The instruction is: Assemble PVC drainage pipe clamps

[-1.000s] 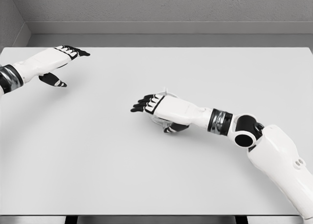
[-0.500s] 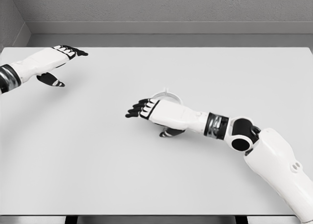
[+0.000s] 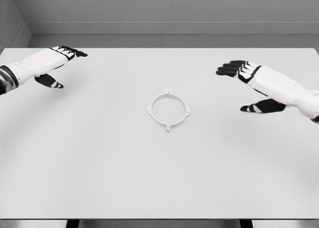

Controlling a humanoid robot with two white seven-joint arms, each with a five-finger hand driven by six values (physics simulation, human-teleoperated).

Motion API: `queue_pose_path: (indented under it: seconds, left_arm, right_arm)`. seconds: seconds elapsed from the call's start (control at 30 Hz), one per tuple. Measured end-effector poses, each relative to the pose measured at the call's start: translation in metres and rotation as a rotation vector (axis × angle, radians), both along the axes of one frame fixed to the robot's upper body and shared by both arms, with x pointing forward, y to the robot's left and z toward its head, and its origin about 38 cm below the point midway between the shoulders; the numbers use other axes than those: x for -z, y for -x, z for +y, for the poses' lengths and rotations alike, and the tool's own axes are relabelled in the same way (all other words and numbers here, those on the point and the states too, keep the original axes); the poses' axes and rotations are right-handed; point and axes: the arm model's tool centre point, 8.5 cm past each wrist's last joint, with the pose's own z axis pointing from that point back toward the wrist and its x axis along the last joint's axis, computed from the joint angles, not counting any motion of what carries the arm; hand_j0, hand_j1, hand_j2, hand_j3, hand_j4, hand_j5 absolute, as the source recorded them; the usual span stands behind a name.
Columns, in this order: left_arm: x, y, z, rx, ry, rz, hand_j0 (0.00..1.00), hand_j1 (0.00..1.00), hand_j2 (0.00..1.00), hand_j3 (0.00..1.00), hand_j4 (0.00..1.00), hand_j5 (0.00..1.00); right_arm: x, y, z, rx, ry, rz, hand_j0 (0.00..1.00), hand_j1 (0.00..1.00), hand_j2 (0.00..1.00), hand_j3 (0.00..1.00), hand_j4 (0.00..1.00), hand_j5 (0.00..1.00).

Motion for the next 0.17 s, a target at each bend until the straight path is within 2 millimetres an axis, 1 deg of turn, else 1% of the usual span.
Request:
queue_pose_path:
  seconds: [0.07, 0.17]
  left_arm:
    - [0.000, 0.000, 0.001, -0.001, -0.001, 0.000, 1.00, 1.00, 1.00, 1.00, 1.00, 1.00]
    - [-0.001, 0.000, 0.002, -0.003, -0.002, -0.001, 1.00, 1.00, 1.00, 1.00, 1.00, 1.00]
  right_arm:
    - [0.000, -0.003, -0.015, 0.041, -0.002, 0.007, 1.00, 1.00, 1.00, 1.00, 1.00, 1.00]
    - [0.002, -0.006, -0.027, 0.079, -0.005, 0.017, 1.00, 1.00, 1.00, 1.00, 1.00, 1.00]
